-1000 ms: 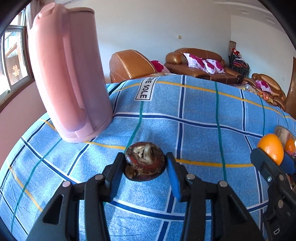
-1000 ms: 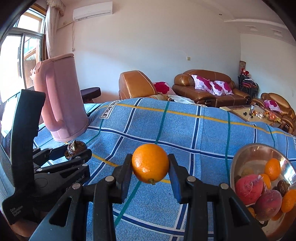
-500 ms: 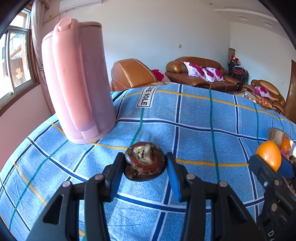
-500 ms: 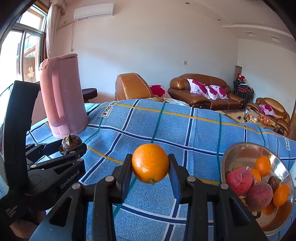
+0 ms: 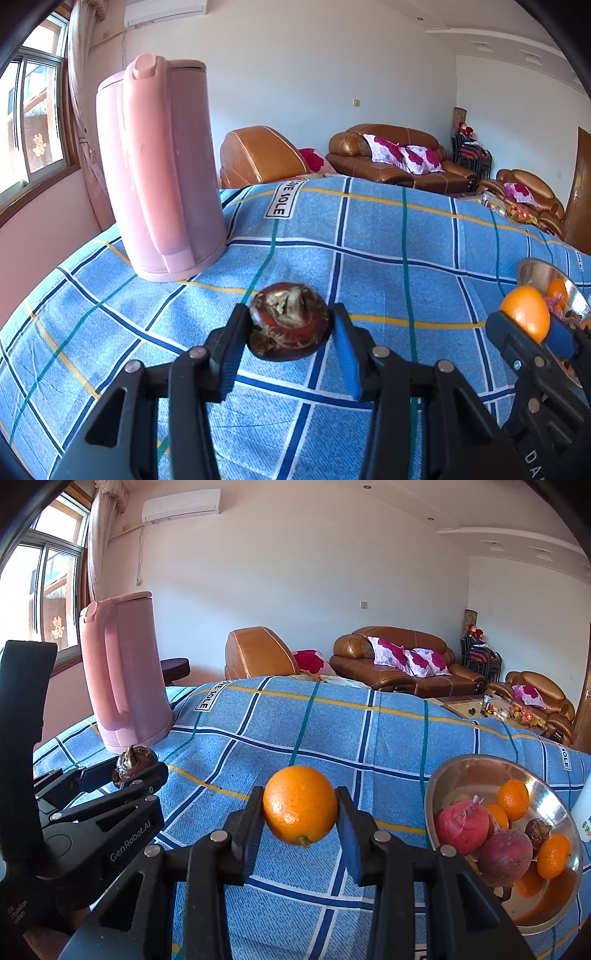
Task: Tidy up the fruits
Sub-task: 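Carry the brown fruit and small orange over the steel plate with both tools, then lower the fruits into the steel plate and open both tools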
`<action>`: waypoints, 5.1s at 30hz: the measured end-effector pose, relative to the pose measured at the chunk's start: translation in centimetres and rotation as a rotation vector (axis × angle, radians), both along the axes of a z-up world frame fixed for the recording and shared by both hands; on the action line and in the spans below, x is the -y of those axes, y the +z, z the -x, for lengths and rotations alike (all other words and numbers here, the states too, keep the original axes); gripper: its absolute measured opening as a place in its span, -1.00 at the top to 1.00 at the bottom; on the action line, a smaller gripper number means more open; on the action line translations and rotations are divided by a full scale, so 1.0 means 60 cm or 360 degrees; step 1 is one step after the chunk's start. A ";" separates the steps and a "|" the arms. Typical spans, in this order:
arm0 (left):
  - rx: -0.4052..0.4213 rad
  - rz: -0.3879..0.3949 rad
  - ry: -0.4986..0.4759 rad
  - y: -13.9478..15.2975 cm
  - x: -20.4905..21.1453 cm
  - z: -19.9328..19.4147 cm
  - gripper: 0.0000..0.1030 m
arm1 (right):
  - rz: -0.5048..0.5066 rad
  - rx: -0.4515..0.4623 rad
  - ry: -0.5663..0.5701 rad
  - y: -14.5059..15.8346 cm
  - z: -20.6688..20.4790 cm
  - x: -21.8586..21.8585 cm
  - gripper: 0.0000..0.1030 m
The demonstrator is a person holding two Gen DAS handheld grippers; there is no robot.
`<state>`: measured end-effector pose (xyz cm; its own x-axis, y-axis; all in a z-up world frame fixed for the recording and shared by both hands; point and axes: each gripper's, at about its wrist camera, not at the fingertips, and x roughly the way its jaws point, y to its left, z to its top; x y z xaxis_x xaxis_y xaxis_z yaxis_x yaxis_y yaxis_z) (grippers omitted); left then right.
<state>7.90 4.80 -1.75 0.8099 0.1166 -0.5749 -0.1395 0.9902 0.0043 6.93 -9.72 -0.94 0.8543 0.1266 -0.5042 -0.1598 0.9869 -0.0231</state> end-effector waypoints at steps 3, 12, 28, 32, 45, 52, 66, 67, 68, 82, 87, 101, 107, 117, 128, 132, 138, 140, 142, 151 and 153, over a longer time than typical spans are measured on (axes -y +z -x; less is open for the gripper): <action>0.0011 0.0027 -0.0004 0.001 0.000 0.006 0.09 | -0.0002 0.0000 -0.0013 0.001 0.005 0.006 0.23; 0.0045 0.0016 -0.0039 0.004 0.020 0.019 0.09 | 0.0004 0.0008 -0.0054 0.001 0.019 0.023 0.22; 0.0067 -0.0002 -0.0120 0.007 0.061 0.040 0.09 | 0.0024 0.0021 -0.0134 0.004 0.040 0.054 0.22; 0.0076 0.0001 -0.0131 0.009 0.071 0.045 0.09 | 0.0023 0.0019 -0.0151 0.005 0.043 0.063 0.22; 0.0086 -0.0014 -0.0213 0.010 0.121 0.063 0.09 | 0.0032 0.0024 -0.0198 0.008 0.063 0.099 0.22; 0.0101 -0.0033 -0.0266 0.012 0.157 0.076 0.09 | 0.0044 0.0033 -0.0236 0.009 0.077 0.133 0.22; 0.0105 -0.0047 -0.0354 0.014 0.224 0.092 0.09 | 0.0059 0.0039 -0.0331 0.012 0.098 0.199 0.22; 0.0100 -0.0045 -0.0360 0.014 0.228 0.092 0.09 | 0.0061 0.0040 -0.0337 0.012 0.099 0.202 0.22; 0.0096 -0.0043 -0.0367 0.013 0.232 0.092 0.09 | 0.0064 0.0042 -0.0343 0.012 0.101 0.207 0.22; 0.0091 -0.0044 -0.0468 0.013 0.302 0.096 0.09 | 0.0079 0.0041 -0.0414 0.017 0.110 0.263 0.22; 0.0093 -0.0046 -0.0500 0.013 0.323 0.098 0.09 | 0.0088 0.0042 -0.0436 0.019 0.110 0.280 0.22; 0.0083 -0.0048 -0.0572 0.014 0.383 0.090 0.09 | 0.0088 0.0038 -0.0498 0.022 0.105 0.331 0.22; 0.0083 -0.0050 -0.0601 0.015 0.408 0.082 0.09 | 0.0062 0.0033 -0.0542 0.023 0.099 0.360 0.22; 0.0073 -0.0039 -0.0645 0.015 0.451 0.068 0.08 | -0.0001 0.0050 -0.0624 0.030 0.087 0.409 0.22; 0.0043 0.0013 -0.0675 0.014 0.469 0.043 0.08 | 0.0003 0.0051 -0.0672 0.030 0.065 0.433 0.22; 0.0045 0.0026 -0.0682 0.013 0.468 0.039 0.08 | 0.0020 0.0049 -0.0663 0.029 0.054 0.430 0.22; 0.0042 0.0032 -0.0665 0.012 0.460 0.031 0.08 | 0.0022 0.0014 -0.0653 0.023 0.031 0.427 0.22; 0.0037 0.0032 -0.0653 0.013 0.458 0.027 0.08 | 0.0026 0.0005 -0.0652 0.021 0.022 0.425 0.22; 0.0033 0.0028 -0.0645 0.012 0.457 0.025 0.08 | 0.0033 -0.0001 -0.0654 0.021 0.013 0.424 0.22; -0.0013 0.0045 -0.0596 0.009 0.450 0.008 0.08 | 0.0013 -0.0074 -0.0610 0.010 -0.015 0.419 0.22; -0.0013 0.0047 -0.0593 0.010 0.450 0.009 0.08 | -0.0011 -0.0099 -0.0595 0.008 -0.020 0.421 0.22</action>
<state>7.37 -22.22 -1.12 0.7889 -0.2020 -0.5803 0.2303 0.9728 -0.0254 8.13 -34.95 -0.48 0.8098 -0.1848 -0.5568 0.2107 0.9774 -0.0180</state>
